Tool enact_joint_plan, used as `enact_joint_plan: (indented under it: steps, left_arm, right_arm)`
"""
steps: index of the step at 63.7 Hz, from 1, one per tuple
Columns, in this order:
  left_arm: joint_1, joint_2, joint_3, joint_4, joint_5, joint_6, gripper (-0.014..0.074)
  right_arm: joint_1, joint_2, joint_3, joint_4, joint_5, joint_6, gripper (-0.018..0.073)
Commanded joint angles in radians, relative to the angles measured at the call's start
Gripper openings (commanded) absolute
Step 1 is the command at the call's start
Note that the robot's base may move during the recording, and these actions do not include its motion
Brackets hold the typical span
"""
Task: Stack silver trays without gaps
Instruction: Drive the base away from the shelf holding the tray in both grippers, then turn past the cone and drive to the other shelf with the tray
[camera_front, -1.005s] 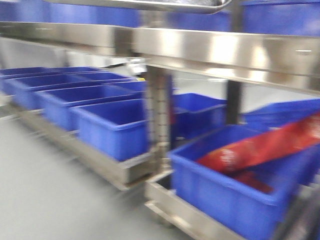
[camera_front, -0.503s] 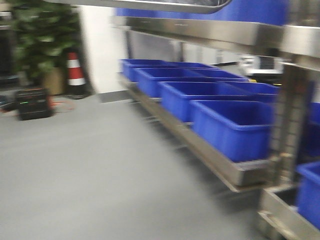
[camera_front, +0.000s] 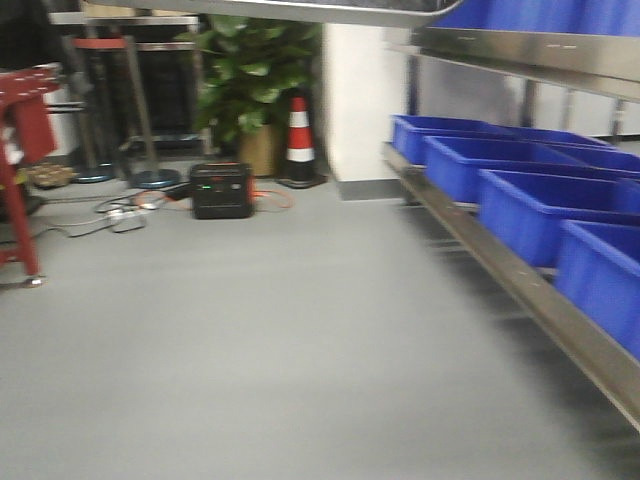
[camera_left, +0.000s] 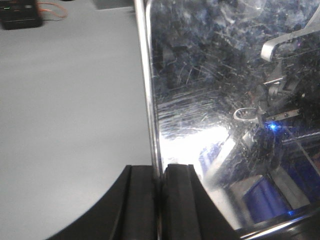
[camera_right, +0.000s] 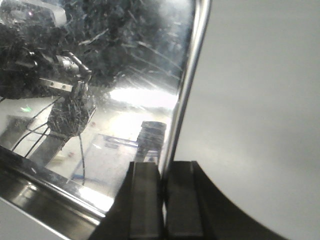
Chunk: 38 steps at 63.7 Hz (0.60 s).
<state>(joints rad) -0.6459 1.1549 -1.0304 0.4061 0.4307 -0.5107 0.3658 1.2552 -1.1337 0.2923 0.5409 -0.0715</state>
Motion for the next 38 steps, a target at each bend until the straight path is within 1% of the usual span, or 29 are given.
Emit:
enact_joint_plan:
  steps: [1, 38]
  left_arm:
    - [0.023, -0.017, -0.003, 0.053, 0.015, -0.003, -0.0013]
    - [0.023, -0.017, -0.003, 0.053, 0.015, -0.003, -0.0013]
  right_arm:
    - [-0.013, -0.016, 0.002, -0.076, -0.010, -0.024, -0.0075]
    - [-0.013, -0.016, 0.002, -0.076, -0.010, -0.024, -0.0075]
